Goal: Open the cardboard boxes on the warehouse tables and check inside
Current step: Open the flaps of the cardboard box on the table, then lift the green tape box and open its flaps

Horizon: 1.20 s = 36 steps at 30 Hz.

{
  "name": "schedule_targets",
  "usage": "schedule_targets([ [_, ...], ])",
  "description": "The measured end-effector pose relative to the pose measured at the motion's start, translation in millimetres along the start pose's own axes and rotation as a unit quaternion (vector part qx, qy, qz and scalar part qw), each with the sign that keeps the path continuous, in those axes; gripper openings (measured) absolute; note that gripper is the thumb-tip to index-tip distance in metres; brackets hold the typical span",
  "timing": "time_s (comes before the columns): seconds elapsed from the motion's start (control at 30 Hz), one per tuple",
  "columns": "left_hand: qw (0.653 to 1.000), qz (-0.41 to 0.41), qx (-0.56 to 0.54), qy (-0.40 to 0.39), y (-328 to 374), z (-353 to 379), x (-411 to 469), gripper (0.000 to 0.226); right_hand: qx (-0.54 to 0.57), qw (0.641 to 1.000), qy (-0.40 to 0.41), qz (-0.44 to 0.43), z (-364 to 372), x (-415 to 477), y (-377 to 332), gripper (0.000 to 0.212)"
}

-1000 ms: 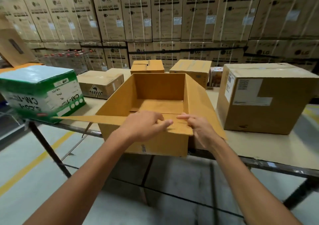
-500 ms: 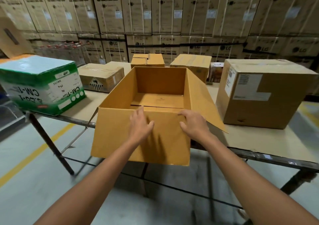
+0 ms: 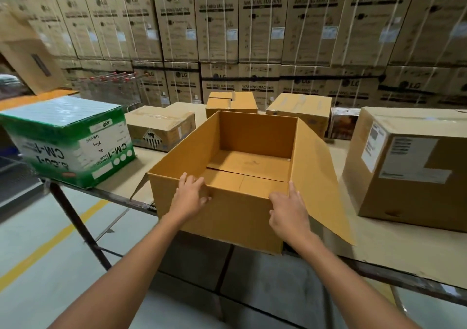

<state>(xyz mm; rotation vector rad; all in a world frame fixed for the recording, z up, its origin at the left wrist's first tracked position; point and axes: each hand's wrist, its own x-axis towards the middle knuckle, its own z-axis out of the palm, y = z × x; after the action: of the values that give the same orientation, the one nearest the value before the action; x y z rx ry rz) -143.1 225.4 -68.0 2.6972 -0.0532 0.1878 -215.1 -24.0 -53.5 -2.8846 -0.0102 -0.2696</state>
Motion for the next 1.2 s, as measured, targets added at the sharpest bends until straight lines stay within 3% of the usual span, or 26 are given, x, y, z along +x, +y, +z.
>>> schedule_targets([
  [0.17, 0.999, 0.030, 0.019, 0.024, -14, 2, 6, 0.049, -0.038, 0.998, -0.033, 0.035, 1, 22, -31, 0.037],
  [0.3, 0.998, 0.060, -0.030, 0.007, -20, -3, -12, 0.069, -0.014, 0.997, -0.057, -0.042, 15, 39, -68, 0.047],
  [0.4, 0.993, 0.068, -0.084, 0.047, -44, -25, -28, 0.065, 0.035, 0.994, -0.035, -0.093, 27, 43, -103, 0.050],
  [0.53, 0.984, 0.069, -0.096, 0.135, -98, -65, -52, 0.058, 0.121, 0.984, 0.004, -0.132, 36, 36, -158, 0.059],
  [0.67, 0.975, 0.042, -0.114, 0.185, -161, -93, -86, 0.055, 0.219, 0.962, 0.025, -0.163, 47, 7, -234, 0.054],
  [0.93, 0.966, 0.002, -0.139, 0.218, -302, -115, -172, 0.051, 0.373, 0.914, 0.033, -0.152, 123, -74, -378, 0.053],
  [1.2, 0.963, -0.065, -0.145, 0.216, -400, -133, -210, 0.056, 0.412, 0.897, 0.006, -0.162, 188, -96, -455, 0.056],
])
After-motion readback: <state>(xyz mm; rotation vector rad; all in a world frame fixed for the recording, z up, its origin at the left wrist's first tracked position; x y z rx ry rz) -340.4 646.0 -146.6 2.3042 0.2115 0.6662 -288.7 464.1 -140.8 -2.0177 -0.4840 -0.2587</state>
